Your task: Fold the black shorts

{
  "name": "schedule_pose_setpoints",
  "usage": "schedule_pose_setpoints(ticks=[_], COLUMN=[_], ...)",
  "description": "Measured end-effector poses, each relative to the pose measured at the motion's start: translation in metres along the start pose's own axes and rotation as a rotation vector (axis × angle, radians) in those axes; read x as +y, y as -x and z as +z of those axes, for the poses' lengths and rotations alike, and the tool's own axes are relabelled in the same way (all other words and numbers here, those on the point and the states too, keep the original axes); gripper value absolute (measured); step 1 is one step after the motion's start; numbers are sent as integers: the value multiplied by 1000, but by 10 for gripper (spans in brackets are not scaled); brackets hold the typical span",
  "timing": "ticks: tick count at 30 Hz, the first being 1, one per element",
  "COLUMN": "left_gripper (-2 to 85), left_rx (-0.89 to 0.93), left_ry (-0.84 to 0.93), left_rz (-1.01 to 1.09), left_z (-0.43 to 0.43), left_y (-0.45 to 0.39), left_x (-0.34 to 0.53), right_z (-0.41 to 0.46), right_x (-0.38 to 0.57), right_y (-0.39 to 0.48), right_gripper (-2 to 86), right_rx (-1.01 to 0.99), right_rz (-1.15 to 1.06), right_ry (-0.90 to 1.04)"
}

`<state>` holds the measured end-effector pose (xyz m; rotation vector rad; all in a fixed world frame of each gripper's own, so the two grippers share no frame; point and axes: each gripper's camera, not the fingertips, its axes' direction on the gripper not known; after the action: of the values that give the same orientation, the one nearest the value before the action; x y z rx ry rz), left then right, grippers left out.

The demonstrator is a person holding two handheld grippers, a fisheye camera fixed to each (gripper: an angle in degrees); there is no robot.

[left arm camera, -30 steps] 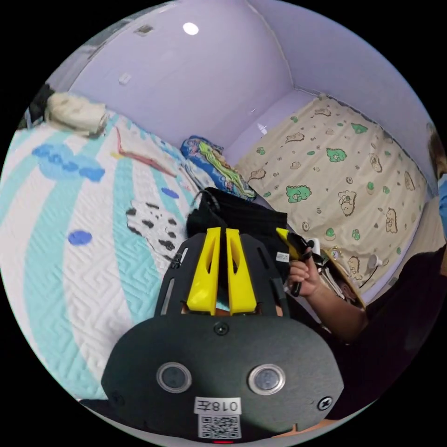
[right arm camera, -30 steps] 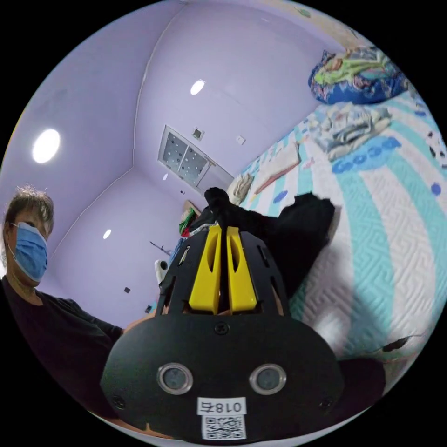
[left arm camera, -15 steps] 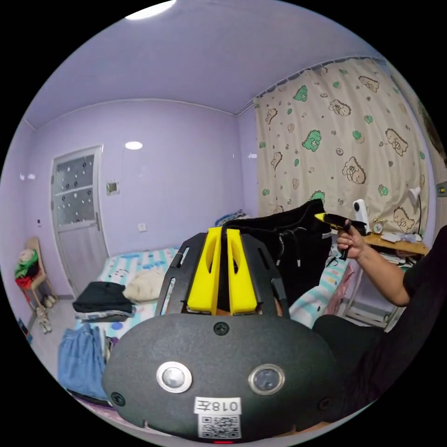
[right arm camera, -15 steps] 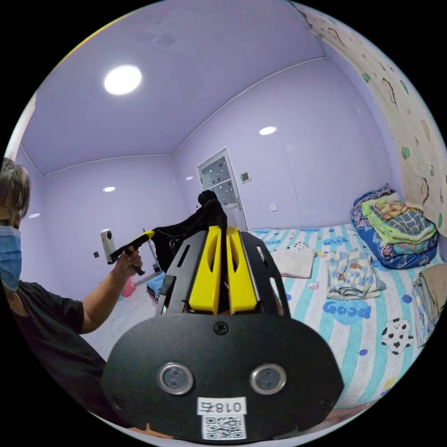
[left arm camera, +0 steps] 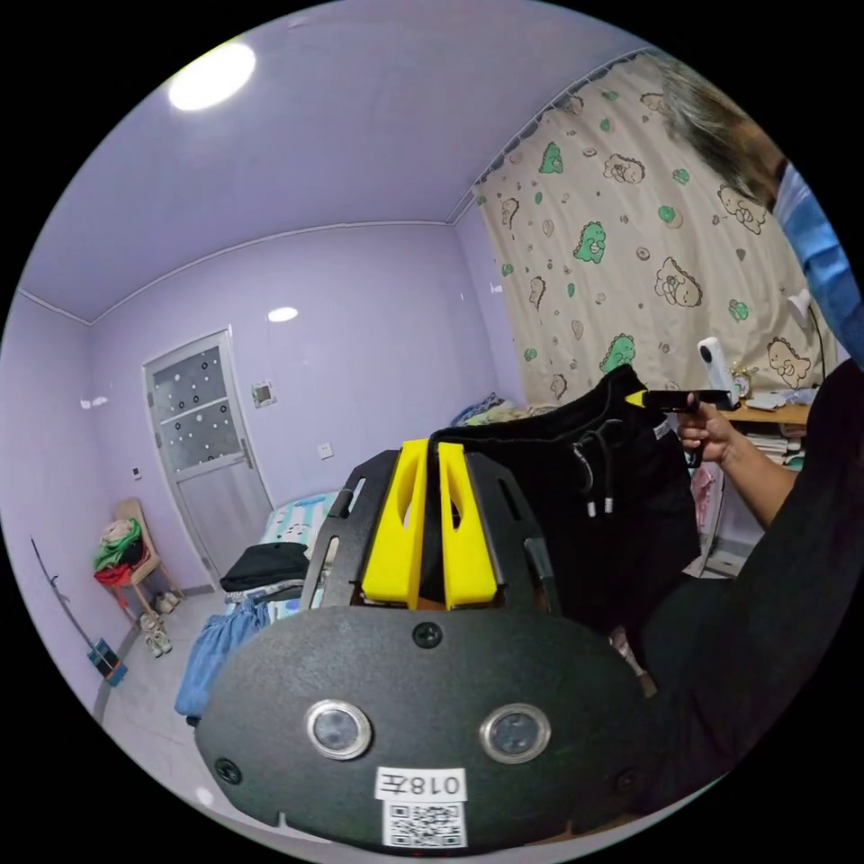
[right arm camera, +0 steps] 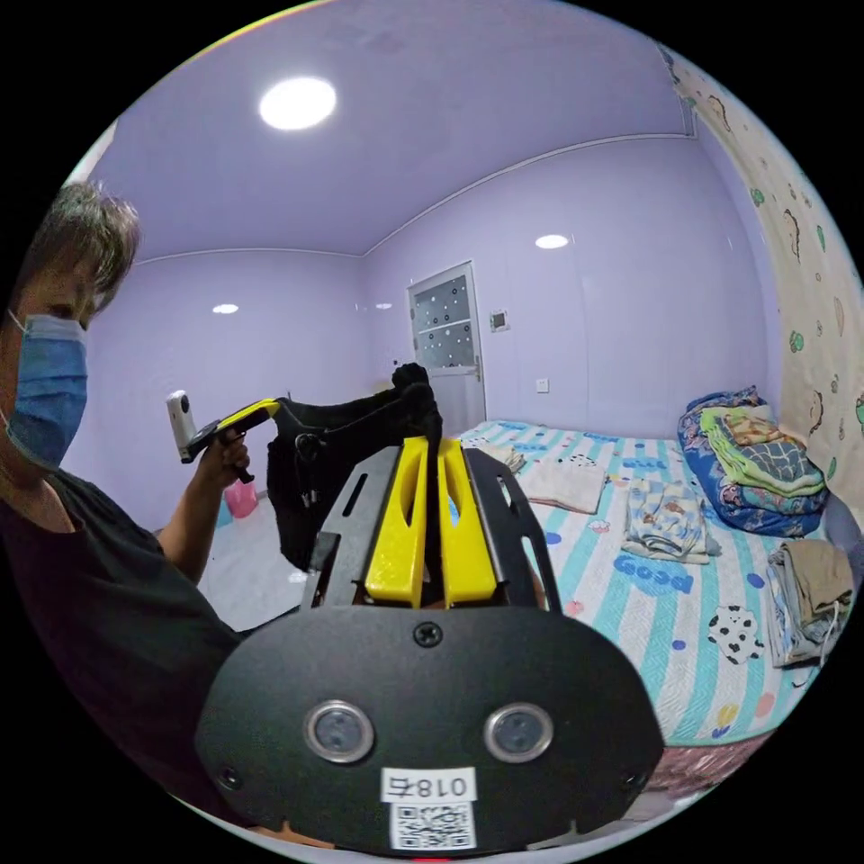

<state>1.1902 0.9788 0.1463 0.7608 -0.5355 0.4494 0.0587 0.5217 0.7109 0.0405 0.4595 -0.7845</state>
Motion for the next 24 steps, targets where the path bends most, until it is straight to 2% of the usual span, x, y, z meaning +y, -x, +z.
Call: schedule_pose_setpoints(ticks=[4, 7, 9, 10, 12, 14, 16, 18, 20, 24], left_gripper=[0, 12, 33, 34, 33, 34, 43, 50, 51, 63], left_rx=[46, 141, 130, 123, 28, -54, -41, -72, -87, -83], left_ry=[60, 105, 198, 229, 458, 446, 406, 463, 476, 440], left_rz=[-46, -188, -359, -396, -573, -686, -752, -798, -884, -1106], left_z=[80, 203, 324, 352, 431, 427, 409, 382, 353, 304], left_y=[27, 79, 120, 128, 153, 161, 169, 178, 183, 175], left_x=[12, 23, 42, 51, 106, 156, 208, 282, 341, 449], right_z=[53, 133, 193, 231, 263, 257, 231, 210, 187, 153], right_x=[-21, -51, -69, -74, -62, -41, -8, 28, 71, 153], right_y=[-43, -110, -158, -194, -242, -267, -279, -286, -296, -321], right_gripper=[0, 19, 57, 74, 86, 85, 84, 83, 83, 85], right_rx=[96, 219, 300, 352, 460, 502, 524, 535, 500, 289], right_rz=[77, 233, 300, 361, 498, 594, 559, 550, 625, 882], right_ry=[45, 102, 172, 263, 403, 399, 388, 424, 449, 428])
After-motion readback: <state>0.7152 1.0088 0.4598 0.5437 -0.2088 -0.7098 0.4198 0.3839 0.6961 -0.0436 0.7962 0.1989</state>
